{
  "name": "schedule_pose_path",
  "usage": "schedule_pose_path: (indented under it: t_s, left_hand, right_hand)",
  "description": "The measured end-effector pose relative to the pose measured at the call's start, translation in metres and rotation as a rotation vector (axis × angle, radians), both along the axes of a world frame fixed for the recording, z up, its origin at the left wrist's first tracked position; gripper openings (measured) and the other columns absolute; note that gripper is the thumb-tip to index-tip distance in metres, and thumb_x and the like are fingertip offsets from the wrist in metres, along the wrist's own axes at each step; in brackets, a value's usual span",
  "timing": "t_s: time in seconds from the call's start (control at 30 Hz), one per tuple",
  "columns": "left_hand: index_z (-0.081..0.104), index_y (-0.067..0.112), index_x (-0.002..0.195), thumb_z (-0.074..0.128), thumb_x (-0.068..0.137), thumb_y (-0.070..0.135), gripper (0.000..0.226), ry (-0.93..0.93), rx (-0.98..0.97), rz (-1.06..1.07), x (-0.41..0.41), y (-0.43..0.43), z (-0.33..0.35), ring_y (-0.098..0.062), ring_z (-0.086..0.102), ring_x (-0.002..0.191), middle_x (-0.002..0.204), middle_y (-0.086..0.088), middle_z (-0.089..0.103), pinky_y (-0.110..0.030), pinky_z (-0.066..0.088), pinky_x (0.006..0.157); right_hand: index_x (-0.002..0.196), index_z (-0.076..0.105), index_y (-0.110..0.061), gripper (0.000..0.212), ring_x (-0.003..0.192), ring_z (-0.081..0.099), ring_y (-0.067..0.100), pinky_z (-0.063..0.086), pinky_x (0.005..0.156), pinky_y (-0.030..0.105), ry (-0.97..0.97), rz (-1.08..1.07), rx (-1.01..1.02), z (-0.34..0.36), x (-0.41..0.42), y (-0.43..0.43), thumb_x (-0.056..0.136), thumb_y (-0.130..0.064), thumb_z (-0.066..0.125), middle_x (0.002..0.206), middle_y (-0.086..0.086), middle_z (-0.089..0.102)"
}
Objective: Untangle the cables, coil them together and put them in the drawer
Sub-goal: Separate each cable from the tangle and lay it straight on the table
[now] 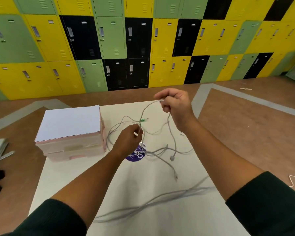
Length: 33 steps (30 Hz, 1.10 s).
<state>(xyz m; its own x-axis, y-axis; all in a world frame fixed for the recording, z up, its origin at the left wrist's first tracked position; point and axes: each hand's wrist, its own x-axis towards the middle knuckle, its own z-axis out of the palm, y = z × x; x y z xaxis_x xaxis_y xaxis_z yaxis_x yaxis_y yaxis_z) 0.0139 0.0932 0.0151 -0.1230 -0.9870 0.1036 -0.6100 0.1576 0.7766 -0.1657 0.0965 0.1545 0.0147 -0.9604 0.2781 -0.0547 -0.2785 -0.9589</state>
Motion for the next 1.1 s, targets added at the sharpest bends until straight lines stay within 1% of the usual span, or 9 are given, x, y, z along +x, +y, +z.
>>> schedule_pose_path:
  t_s: [0.17, 0.27, 0.43, 0.6, 0.73, 0.83, 0.9, 0.97, 1.1]
  left_hand:
    - [0.069, 0.017, 0.102, 0.057, 0.100, 0.025, 0.015, -0.002, 0.100, 0.135, 0.026, -0.006, -0.014, -0.018, 0.066, 0.089, 0.101, 0.001, 0.072, -0.029, 0.054, 0.073]
    - [0.072, 0.012, 0.109, 0.056, 0.101, 0.024, 0.022, 0.139, -0.015, 0.185, 0.030, -0.009, 0.004, -0.012, 0.065, 0.082, 0.094, 0.000, 0.073, -0.034, 0.055, 0.081]
    - [0.074, 0.011, 0.102, 0.059, 0.099, 0.027, 0.022, 0.431, -0.262, 0.253, 0.024, -0.012, 0.055, -0.002, 0.055, 0.061, 0.074, 0.000, 0.068, -0.024, 0.047, 0.061]
    - [0.077, 0.016, 0.102, 0.066, 0.095, 0.025, 0.016, 0.327, -0.266, 0.109, 0.017, -0.012, 0.079, 0.000, 0.059, 0.069, 0.079, 0.006, 0.070, -0.017, 0.049, 0.065]
    - [0.078, 0.021, 0.102, 0.068, 0.092, 0.031, 0.017, 0.095, -0.190, -0.036, 0.010, -0.014, 0.062, -0.002, 0.059, 0.073, 0.084, 0.009, 0.070, -0.027, 0.048, 0.069]
    - [0.076, 0.024, 0.107, 0.063, 0.095, 0.038, 0.022, -0.069, -0.201, -0.128, 0.005, -0.012, 0.055, -0.007, 0.057, 0.073, 0.082, 0.011, 0.063, -0.029, 0.045, 0.066]
    - [0.076, 0.024, 0.105, 0.063, 0.095, 0.036, 0.020, -0.043, -0.211, -0.135, 0.001, -0.009, 0.054, -0.006, 0.056, 0.071, 0.080, 0.013, 0.062, -0.028, 0.043, 0.064]
    - [0.076, 0.022, 0.101, 0.064, 0.096, 0.030, 0.015, 0.013, -0.207, -0.119, -0.001, -0.008, 0.055, -0.007, 0.058, 0.074, 0.081, 0.010, 0.066, -0.028, 0.045, 0.065]
    - [0.069, 0.020, 0.091, 0.061, 0.098, 0.028, 0.013, 0.055, -0.130, -0.041, 0.003, -0.009, 0.052, -0.009, 0.059, 0.072, 0.078, 0.009, 0.065, -0.028, 0.047, 0.067]
  right_hand:
    - [0.078, 0.073, -0.006, 0.031, 0.052, 0.040, 0.016, 0.033, 0.047, 0.025, -0.129, -0.104, -0.003, 0.009, -0.026, -0.008, 0.069, 0.002, 0.043, 0.058, 0.001, 0.060]
    - [0.079, 0.072, -0.014, 0.031, 0.052, 0.041, 0.016, 0.037, 0.049, 0.027, 0.076, -0.266, 0.108, -0.012, -0.046, -0.015, 0.075, 0.000, 0.045, 0.057, 0.000, 0.055]
    - [0.106, 0.065, -0.009, 0.028, 0.056, 0.066, 0.014, 0.045, 0.058, 0.034, 0.375, -0.310, 0.373, -0.068, -0.081, -0.017, 0.086, 0.003, 0.050, 0.074, 0.011, 0.060]
    - [0.121, 0.062, -0.008, 0.032, 0.089, 0.068, 0.022, 0.047, 0.063, 0.028, 0.494, -0.237, 0.479, -0.093, -0.066, -0.013, 0.091, -0.003, 0.055, 0.100, 0.008, 0.070]
    - [0.151, 0.029, -0.022, 0.078, 0.139, 0.033, 0.030, 0.038, 0.108, 0.044, 0.833, -0.279, 0.245, -0.080, -0.043, -0.006, 0.084, -0.018, 0.069, 0.154, 0.005, 0.032]
    - [0.157, 0.016, -0.029, 0.092, 0.152, 0.006, 0.029, 0.019, 0.119, 0.048, 1.058, -0.264, -0.040, -0.065, -0.019, -0.001, 0.084, -0.028, 0.072, 0.164, 0.001, 0.012]
    - [0.148, 0.040, -0.029, 0.064, 0.148, 0.023, 0.025, 0.025, 0.118, 0.047, 1.108, -0.106, -0.076, -0.060, -0.008, -0.003, 0.089, -0.029, 0.067, 0.158, 0.000, 0.033]
    - [0.123, 0.065, -0.023, 0.028, 0.118, 0.056, 0.022, 0.047, 0.096, 0.040, 1.044, 0.014, -0.028, -0.055, 0.000, -0.003, 0.096, -0.027, 0.057, 0.125, 0.000, 0.065]
    - [0.102, 0.071, -0.011, 0.022, 0.082, 0.058, 0.014, 0.045, 0.071, 0.030, 0.815, 0.014, -0.071, -0.048, 0.005, -0.003, 0.101, -0.023, 0.053, 0.093, 0.002, 0.069]
